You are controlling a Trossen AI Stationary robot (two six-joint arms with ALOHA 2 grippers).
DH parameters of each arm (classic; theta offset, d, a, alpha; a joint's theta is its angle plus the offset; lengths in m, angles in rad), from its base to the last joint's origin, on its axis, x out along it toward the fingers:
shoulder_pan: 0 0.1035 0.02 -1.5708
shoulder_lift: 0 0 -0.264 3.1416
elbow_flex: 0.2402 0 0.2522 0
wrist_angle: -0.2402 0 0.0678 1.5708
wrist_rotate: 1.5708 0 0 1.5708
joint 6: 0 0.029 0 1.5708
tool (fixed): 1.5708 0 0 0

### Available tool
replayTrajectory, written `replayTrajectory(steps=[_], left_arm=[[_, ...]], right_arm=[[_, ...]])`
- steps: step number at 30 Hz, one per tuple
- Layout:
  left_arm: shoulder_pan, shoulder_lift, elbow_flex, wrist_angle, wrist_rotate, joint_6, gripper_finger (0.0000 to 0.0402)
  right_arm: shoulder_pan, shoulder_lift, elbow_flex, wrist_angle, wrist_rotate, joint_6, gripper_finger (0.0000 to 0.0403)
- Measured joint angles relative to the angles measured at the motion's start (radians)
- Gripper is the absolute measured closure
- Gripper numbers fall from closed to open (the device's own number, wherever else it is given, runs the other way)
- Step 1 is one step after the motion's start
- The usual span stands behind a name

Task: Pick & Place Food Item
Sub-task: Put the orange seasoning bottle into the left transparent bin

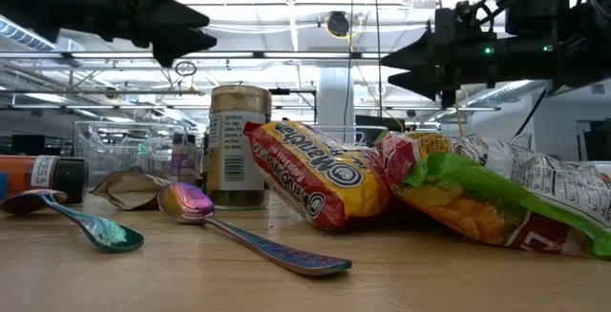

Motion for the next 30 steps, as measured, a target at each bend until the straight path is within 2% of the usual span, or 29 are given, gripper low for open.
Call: replayTrajectory(steps=[7, 17, 21, 30], left_arm=[[-0.117, -0.129, 0.0, -0.213, -0.183, 0.008, 0.0153], [-0.304, -0.218, 0.0, -0.503, -0.362, -0.169, 0.0153], [-0.372, -0.217, 0.0, -0.549, -0.416, -0.242, 0.0153], [-0.482, -0.217, 0.001, -0.558, -0.485, -0.311, 0.0153]], right_arm=[[0.0, 0.022, 0.001, 0.07, 0.0, 0.001, 0.0149], [0.0, 0.022, 0.03, 0.067, 0.0, 0.031, 0.0149], [0.001, 0.022, 0.042, 0.066, -0.006, 0.035, 0.0149], [0.002, 0.022, 0.044, 0.041, -0.108, 0.072, 0.0149]])
